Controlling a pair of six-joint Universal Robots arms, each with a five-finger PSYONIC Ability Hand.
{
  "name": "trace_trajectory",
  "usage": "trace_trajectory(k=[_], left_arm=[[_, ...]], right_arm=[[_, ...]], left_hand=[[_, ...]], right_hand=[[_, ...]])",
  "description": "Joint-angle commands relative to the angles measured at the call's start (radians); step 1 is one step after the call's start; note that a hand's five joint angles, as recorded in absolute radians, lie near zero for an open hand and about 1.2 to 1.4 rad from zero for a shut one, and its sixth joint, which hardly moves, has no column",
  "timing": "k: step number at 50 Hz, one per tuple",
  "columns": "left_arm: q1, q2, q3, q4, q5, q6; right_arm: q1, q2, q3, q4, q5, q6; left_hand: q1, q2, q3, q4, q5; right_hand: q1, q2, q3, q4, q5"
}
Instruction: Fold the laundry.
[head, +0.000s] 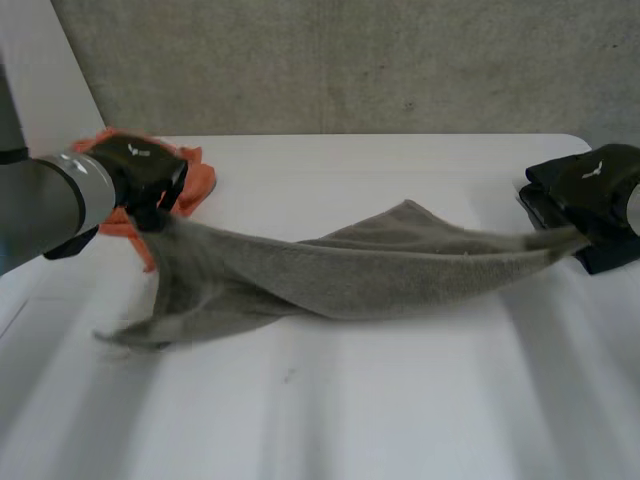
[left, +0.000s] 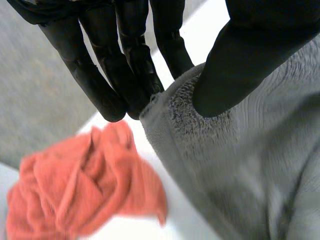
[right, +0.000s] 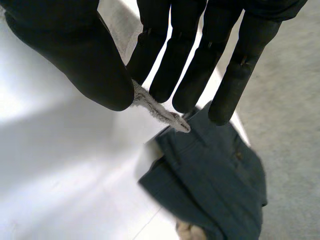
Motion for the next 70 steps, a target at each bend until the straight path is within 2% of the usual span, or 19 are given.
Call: trace_trajectory(k=[1,7,10,14,16,17,21,25,34,44,51,55,59,63,64,70], left_arm=[[-0.005,-0.232,0.125,-0.043,-0.107,0.085],[-0.025,-0.384,0.366,0.012,-0.098,0.082],[-0.037,-0.394,0.479,0.057,-0.087,0.085],[-0.053,-0.368,0.659,0.217,-0.083,0.079],[-0.056,-0.331,0.724,0.383,-0.086,0.071],[-0.053,-0.297,0.731,0.507,-0.092,0.053],[-0.045,-0.208,0.663,0.754,-0.08,0.001],[-0.031,-0.148,0.551,0.834,-0.081,-0.042],[0.01,-0.134,0.285,0.787,-0.156,-0.121],[-0.02,-0.249,-0.067,0.807,-0.095,-0.139],[-0.033,-0.276,-0.21,0.787,-0.096,-0.131],[-0.025,-0.213,-0.313,0.715,-0.09,-0.105],[-0.019,-0.089,-0.431,0.608,-0.064,-0.056],[-0.016,0.059,-0.548,0.474,-0.021,0.042],[-0.013,0.11,-0.586,0.406,-0.015,0.094],[0.032,0.234,-0.687,0.12,-0.012,0.25]], right_arm=[[0.049,0.182,-0.072,0.018,0.047,-0.125],[0.094,0.36,-0.242,-0.096,0.078,-0.107],[0.108,0.409,-0.357,-0.177,0.102,-0.085],[0.112,0.437,-0.575,-0.379,0.157,-0.001],[0.106,0.428,-0.667,-0.531,0.173,0.088],[0.102,0.413,-0.694,-0.632,0.179,0.161],[0.095,0.359,-0.678,-0.844,0.171,0.296],[0.103,0.33,-0.611,-0.941,0.144,0.317],[0.08,0.324,-0.446,-0.941,0.07,0.338],[0.04,0.385,-0.169,-0.854,-0.026,0.341],[0.028,0.394,0.023,-0.76,-0.079,0.321],[0.016,0.355,0.115,-0.696,-0.096,0.278],[-0.007,0.253,0.196,-0.578,-0.097,0.217],[-0.039,0.123,0.278,-0.4,-0.093,0.099],[-0.059,0.068,0.311,-0.319,-0.099,0.043],[-0.156,-0.063,0.411,-0.02,-0.099,-0.18]], left_hand=[[0.239,0.201,0.211,0.201,0.236],[0.239,0.201,0.211,0.201,0.236],[0.239,0.201,0.211,0.201,0.236],[0.239,0.201,0.211,0.201,0.236],[0.239,0.201,0.211,0.201,0.236],[0.239,0.201,0.211,0.201,0.236],[0.239,0.201,0.211,0.201,0.236],[0.239,0.201,0.211,0.201,0.236],[0.239,0.201,0.211,0.201,0.236],[0.239,0.201,0.211,0.201,0.236],[0.239,0.201,0.211,0.201,0.236],[0.239,0.201,0.211,0.201,0.236],[0.239,0.201,0.211,0.201,0.236],[0.239,0.201,0.211,0.201,0.236],[0.239,0.201,0.211,0.201,0.236],[0.239,0.201,0.211,0.201,0.236]], right_hand=[[0.258,0.216,0.205,0.198,0.234],[0.258,0.216,0.205,0.198,0.234],[0.258,0.216,0.205,0.198,0.234],[0.258,0.216,0.205,0.198,0.234],[0.258,0.216,0.205,0.198,0.234],[0.258,0.216,0.205,0.198,0.234],[0.258,0.216,0.205,0.198,0.234],[0.258,0.216,0.205,0.198,0.234],[0.258,0.216,0.205,0.198,0.234],[0.258,0.216,0.205,0.198,0.234],[0.258,0.216,0.205,0.198,0.234],[0.258,0.216,0.205,0.198,0.234],[0.258,0.216,0.205,0.198,0.234],[0.258,0.216,0.205,0.198,0.234],[0.258,0.216,0.205,0.198,0.234],[0.258,0.216,0.205,0.198,0.234]])
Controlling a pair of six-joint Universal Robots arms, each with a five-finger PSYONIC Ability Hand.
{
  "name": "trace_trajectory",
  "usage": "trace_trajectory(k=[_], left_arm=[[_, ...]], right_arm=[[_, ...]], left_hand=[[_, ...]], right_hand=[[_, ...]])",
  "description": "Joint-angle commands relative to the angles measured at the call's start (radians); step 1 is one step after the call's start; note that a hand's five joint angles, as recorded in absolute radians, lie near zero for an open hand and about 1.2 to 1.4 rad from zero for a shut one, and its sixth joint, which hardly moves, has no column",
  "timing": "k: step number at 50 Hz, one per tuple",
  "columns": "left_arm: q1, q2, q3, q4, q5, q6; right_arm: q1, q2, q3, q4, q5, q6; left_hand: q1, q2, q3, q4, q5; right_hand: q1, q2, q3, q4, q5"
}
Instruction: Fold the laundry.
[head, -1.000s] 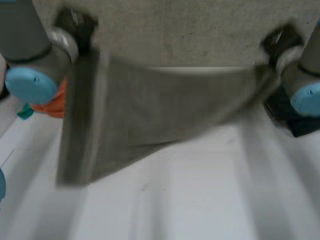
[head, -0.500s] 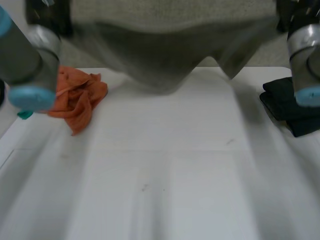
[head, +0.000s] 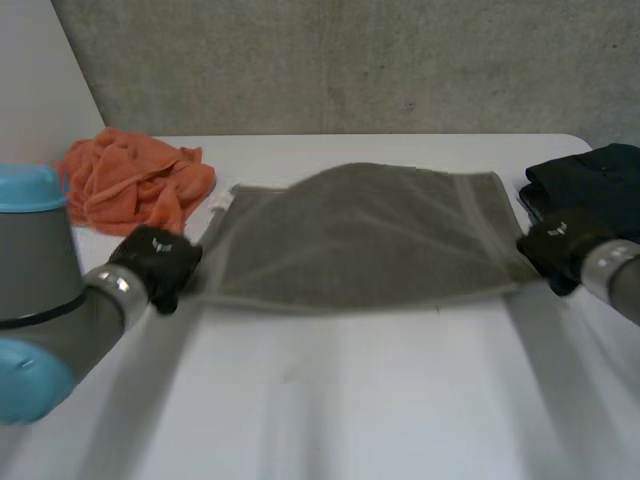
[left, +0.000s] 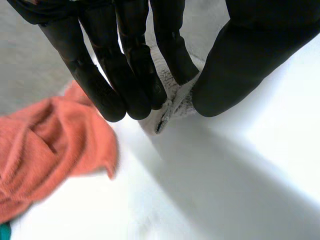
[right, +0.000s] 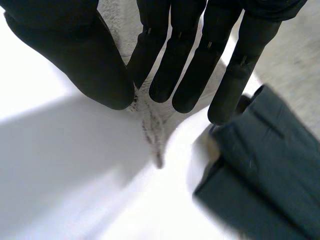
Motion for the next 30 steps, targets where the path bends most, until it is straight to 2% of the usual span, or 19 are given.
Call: trace_trajectory(k=[1,3,6,12,17,25,30], left_arm=[[0.049,0.165,-0.134,-0.342,0.019,0.198],[0.067,0.171,-0.152,-0.414,0.041,0.237],[0.075,0.155,-0.155,-0.414,0.071,0.277],[0.083,0.02,-0.048,-0.33,0.04,0.309],[0.055,-0.109,0.162,-0.255,-0.017,0.234],[-0.008,-0.305,0.505,-0.134,-0.034,0.073],[-0.037,-0.456,0.711,-0.066,-0.089,0.063]], right_arm=[[-0.115,-0.17,0.127,0.373,0.0,-0.281],[-0.153,-0.187,0.159,0.475,0.001,-0.381],[-0.173,-0.184,0.175,0.507,-0.013,-0.462],[-0.129,-0.111,0.139,0.386,-0.016,-0.372],[-0.061,-0.017,0.057,0.196,-0.011,-0.233],[0.005,0.127,-0.095,-0.181,0.045,-0.046],[0.039,0.24,-0.201,-0.37,0.091,-0.006]], left_hand=[[0.239,0.198,0.207,0.197,0.236],[0.239,0.198,0.207,0.197,0.236],[0.239,0.198,0.207,0.197,0.236],[0.239,0.198,0.207,0.197,0.236],[0.239,0.198,0.207,0.197,0.236],[0.239,0.198,0.207,0.197,0.236],[0.239,0.198,0.207,0.197,0.236]], right_hand=[[0.258,0.216,0.204,0.197,0.222],[0.258,0.216,0.204,0.197,0.222],[0.258,0.216,0.204,0.197,0.222],[0.258,0.216,0.204,0.197,0.222],[0.258,0.216,0.204,0.197,0.222],[0.258,0.216,0.204,0.197,0.222],[0.258,0.216,0.204,0.197,0.222]])
